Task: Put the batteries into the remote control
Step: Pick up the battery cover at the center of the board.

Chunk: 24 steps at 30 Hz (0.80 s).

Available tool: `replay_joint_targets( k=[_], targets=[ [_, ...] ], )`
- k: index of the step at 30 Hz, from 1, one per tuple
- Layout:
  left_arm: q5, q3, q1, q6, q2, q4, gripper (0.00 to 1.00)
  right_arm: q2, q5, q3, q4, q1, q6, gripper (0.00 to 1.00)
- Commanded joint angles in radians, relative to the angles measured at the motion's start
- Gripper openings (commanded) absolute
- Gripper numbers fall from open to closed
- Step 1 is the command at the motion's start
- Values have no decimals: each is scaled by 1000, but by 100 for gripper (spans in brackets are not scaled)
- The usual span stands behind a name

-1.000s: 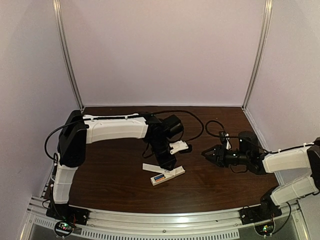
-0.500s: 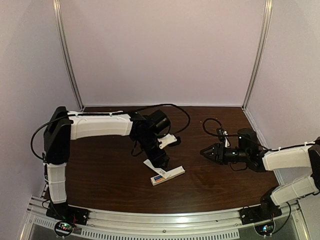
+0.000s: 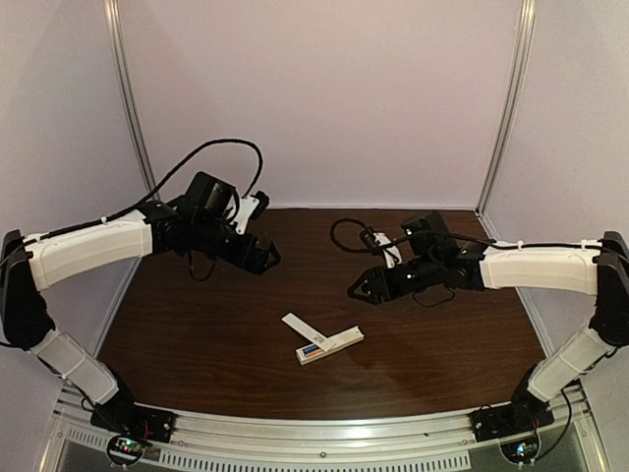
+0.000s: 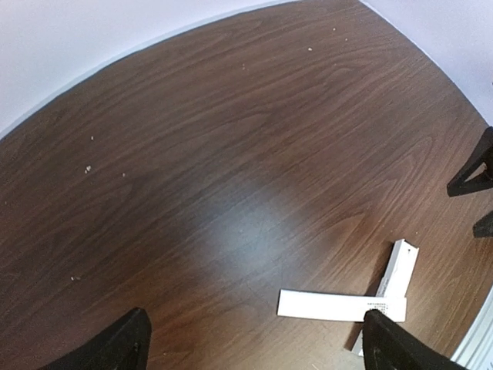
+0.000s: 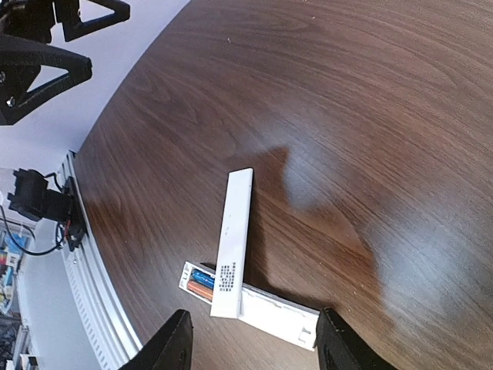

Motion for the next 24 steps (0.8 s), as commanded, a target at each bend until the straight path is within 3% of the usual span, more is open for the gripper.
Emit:
replay_joint_targets(
  k=[1,12,24],
  targets=[
    [-38,-53,29,-70,-26,59,97,121,122,162,-228,96,-114,56],
    [-91,-124,41,-121,-51,69,97,480,290,552,-498,318,-158,60],
    [-84,-206,45,-145,-130,104,97,659,373,752,-608,339,-201,60]
  ],
)
